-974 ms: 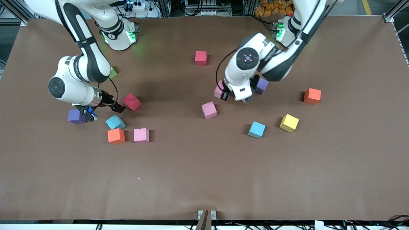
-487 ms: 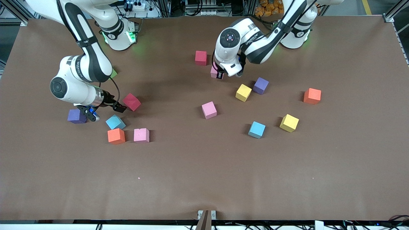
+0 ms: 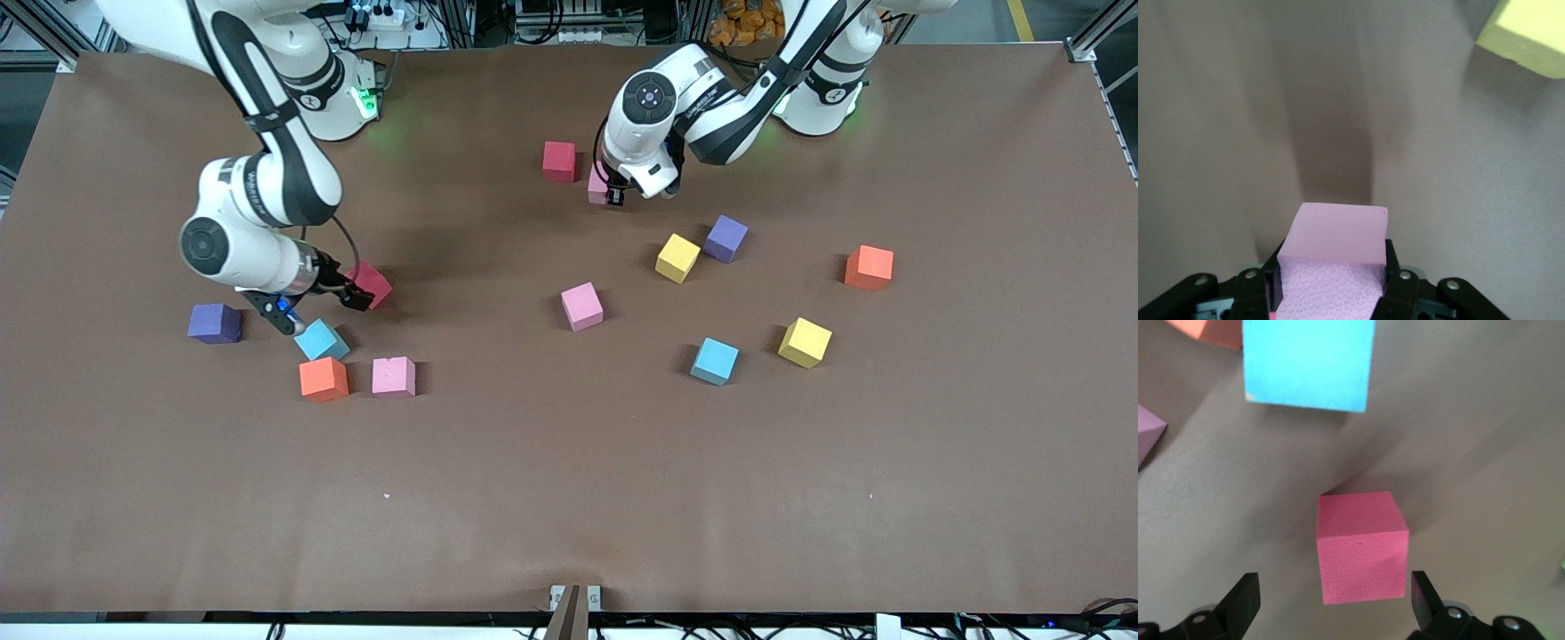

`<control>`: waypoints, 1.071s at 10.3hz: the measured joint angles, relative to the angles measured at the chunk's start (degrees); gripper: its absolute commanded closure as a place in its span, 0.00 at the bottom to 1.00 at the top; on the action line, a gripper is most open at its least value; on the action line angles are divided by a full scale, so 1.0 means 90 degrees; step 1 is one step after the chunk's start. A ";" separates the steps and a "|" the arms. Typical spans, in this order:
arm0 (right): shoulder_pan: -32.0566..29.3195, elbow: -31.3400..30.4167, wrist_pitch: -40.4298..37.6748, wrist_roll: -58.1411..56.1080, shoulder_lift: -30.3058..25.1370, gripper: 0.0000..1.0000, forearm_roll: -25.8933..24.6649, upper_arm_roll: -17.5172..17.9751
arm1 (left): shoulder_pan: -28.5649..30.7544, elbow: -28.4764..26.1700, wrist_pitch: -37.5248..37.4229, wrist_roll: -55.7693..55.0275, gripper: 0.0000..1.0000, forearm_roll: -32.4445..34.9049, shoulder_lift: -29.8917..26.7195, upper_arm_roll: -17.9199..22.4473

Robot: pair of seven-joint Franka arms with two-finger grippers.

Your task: Form number 2 with 11 blocks

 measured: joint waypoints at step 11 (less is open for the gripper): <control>-0.0033 -0.0555 0.0596 -0.0879 0.0106 0.00 -0.0016 -0.0066 | -0.0780 -0.0196 0.0668 -0.0863 1.00 -0.0033 0.0329 -0.0020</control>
